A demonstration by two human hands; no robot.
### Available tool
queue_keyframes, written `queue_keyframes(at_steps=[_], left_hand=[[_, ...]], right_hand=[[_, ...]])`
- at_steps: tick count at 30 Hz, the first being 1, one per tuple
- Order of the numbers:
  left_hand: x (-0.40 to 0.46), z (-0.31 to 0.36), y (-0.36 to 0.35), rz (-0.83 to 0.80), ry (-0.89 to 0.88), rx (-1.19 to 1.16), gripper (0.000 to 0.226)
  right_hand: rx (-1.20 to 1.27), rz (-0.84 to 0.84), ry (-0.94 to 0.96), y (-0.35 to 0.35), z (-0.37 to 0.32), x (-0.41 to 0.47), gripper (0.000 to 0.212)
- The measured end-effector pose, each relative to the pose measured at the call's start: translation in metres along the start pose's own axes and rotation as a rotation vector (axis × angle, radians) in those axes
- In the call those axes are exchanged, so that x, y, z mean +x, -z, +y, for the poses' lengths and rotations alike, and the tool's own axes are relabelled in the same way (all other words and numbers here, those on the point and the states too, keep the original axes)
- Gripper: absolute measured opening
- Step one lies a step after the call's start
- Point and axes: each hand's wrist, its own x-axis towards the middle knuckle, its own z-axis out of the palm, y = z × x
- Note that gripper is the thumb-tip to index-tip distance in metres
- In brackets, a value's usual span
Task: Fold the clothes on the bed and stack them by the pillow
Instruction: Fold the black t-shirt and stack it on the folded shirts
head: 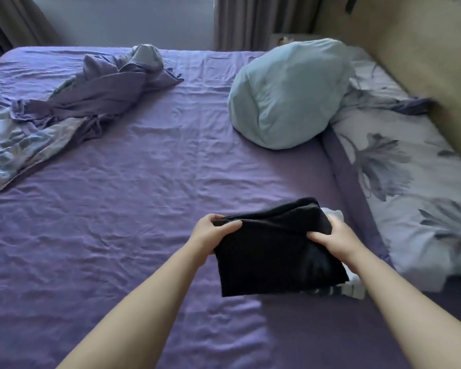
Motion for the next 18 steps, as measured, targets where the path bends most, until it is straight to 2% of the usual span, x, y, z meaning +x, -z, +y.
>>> queue_keyframes(at_steps=[5, 8, 10, 12, 13, 15, 18], left_hand=[[0.043, -0.005, -0.075, 0.1, -0.088, 0.101, 0.039], [0.057, -0.011, -0.107, 0.15, -0.132, 0.228, 0.043], [0.058, -0.018, -0.125, 0.263, -0.194, 0.476, 0.053], [0.048, -0.028, -0.137, 0.367, -0.377, 0.901, 0.057], [0.046, -0.036, -0.141, 0.366, -0.52, 1.086, 0.056], [0.047, -0.053, -0.152, 0.224, -0.726, 1.293, 0.05], [0.054, -0.074, -0.158, 0.018, -0.667, 1.451, 0.06]], right_hand=[[-0.16, 0.181, -0.024, 0.045, 0.048, 0.019, 0.03], [-0.22, 0.213, -0.028, 0.05, 0.069, 0.03, 0.043], [-0.324, 0.214, -0.041, 0.047, 0.084, 0.036, 0.055], [-0.578, 0.24, 0.037, 0.038, 0.095, 0.035, 0.063], [-0.721, 0.252, 0.126, 0.033, 0.101, 0.035, 0.065], [-0.889, 0.203, 0.286, 0.017, 0.113, 0.037, 0.06], [-1.047, 0.071, 0.37, -0.003, 0.128, 0.043, 0.06]])
